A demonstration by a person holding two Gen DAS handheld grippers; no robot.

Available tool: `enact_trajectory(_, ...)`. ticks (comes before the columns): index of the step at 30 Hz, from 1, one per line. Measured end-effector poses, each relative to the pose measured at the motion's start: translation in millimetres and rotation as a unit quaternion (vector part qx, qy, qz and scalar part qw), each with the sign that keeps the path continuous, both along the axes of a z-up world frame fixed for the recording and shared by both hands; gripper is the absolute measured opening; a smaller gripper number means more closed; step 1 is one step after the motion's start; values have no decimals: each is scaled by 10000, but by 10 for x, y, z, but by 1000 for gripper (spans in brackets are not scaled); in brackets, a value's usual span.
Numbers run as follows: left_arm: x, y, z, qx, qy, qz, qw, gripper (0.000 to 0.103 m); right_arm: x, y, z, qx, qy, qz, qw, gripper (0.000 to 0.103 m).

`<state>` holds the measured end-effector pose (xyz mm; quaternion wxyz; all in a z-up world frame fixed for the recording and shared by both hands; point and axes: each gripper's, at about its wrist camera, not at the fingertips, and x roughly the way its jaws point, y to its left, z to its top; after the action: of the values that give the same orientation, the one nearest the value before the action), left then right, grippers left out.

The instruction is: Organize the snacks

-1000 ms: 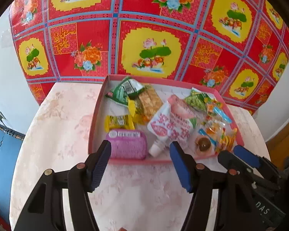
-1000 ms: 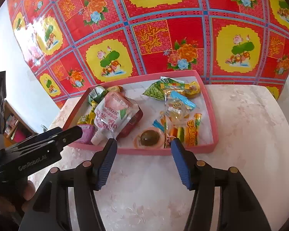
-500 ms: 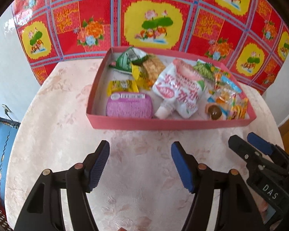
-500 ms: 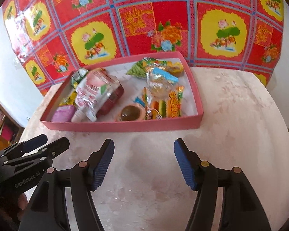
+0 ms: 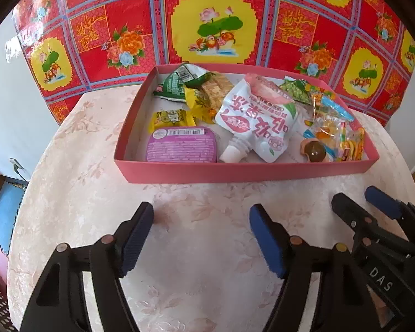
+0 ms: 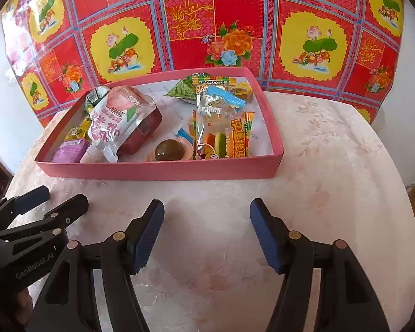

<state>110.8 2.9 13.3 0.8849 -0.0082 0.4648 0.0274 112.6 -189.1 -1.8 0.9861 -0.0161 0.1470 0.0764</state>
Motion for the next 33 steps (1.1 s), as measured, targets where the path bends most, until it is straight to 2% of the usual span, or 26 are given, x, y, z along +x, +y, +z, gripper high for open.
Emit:
enact_trajectory(13,-38,12,-17,5,-180,-12,9998,77,13,20,14,-109,13,-58,9999,67)
enact_trajectory(33,-31,16,-14,6,-177,-15,9998,78,14,44,17,-176,20,-86,9998,67)
